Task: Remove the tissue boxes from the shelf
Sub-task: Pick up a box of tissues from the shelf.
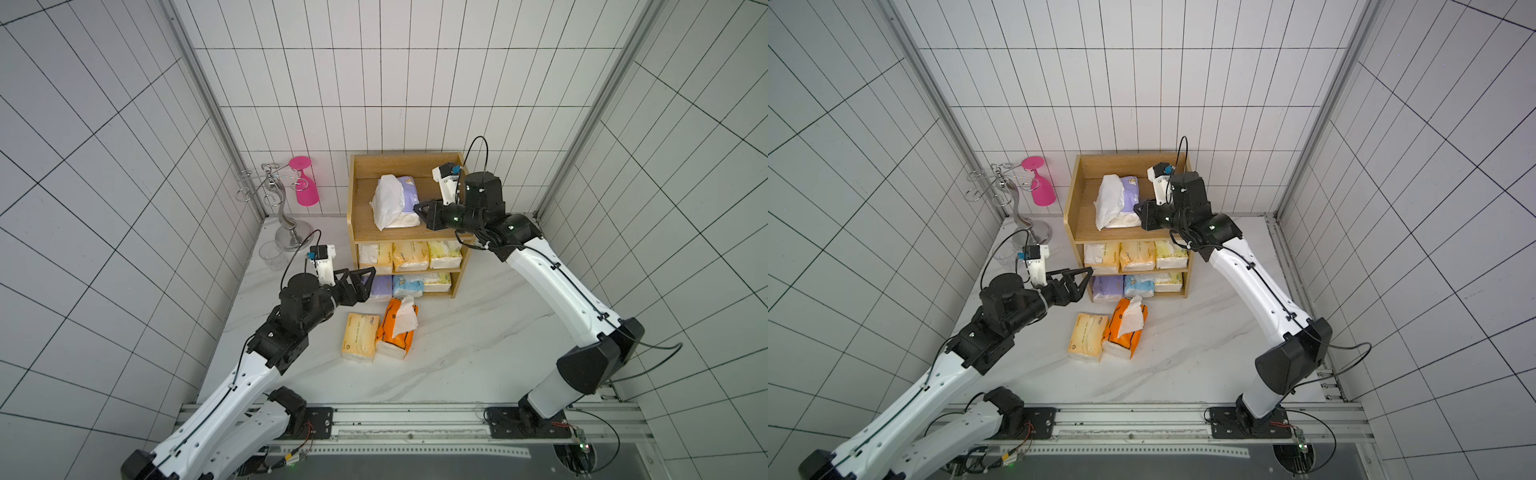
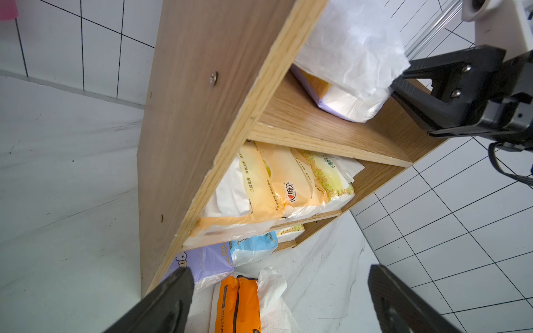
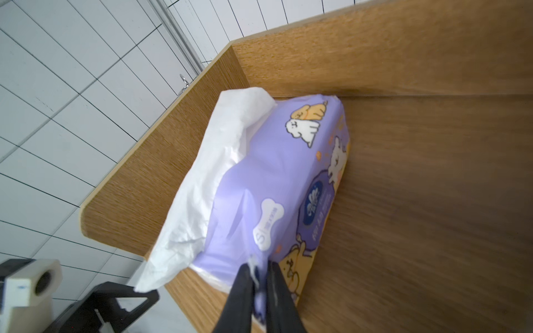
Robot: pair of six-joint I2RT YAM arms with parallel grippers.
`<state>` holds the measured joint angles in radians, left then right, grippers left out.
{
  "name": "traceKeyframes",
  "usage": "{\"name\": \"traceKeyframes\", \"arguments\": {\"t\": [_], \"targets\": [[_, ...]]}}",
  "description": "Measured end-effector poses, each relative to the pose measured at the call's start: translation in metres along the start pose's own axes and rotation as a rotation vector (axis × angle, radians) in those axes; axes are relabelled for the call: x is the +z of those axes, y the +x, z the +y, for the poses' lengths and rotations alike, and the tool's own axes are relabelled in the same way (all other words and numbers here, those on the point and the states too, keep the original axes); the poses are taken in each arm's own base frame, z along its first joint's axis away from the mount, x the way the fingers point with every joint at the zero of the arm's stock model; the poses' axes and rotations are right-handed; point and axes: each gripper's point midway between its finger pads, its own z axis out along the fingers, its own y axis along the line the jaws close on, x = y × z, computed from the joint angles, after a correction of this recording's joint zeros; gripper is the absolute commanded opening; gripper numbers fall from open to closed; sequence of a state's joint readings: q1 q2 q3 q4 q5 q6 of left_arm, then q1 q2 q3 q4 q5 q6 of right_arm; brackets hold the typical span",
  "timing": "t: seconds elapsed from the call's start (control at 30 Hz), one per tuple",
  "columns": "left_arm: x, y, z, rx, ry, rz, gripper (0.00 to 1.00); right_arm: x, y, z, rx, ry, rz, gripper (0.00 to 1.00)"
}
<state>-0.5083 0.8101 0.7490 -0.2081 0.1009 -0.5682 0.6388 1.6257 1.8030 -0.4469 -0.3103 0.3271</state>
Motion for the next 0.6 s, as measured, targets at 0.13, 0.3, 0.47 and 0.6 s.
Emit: {"name": "traceKeyframes", "arguments": {"t": [0.13, 0.3, 0.47, 0.6], "targets": [[-0.003, 0.0, 0.001, 0.0, -0.008, -0.001, 0.98, -0.004, 0.002, 0.0, -0.003, 0.002, -0.004, 0.0], [-0.006, -0.001, 0.002, -0.008, -0.015, -0.007, 0.98, -0.028, 0.005, 0.004, -0.005, 0.013, -0.019, 0.0], [-0.015, -0.006, -0.003, -0.037, 0.001, -0.032, 0.99, -0.067, 0.022, 0.018, -0.014, 0.018, -0.027, 0.0], [-0.026, -0.013, -0.01, -0.052, 0.026, -0.063, 0.98, -0.096, 0.049, 0.035, -0.031, 0.004, -0.011, 0.0]]}}
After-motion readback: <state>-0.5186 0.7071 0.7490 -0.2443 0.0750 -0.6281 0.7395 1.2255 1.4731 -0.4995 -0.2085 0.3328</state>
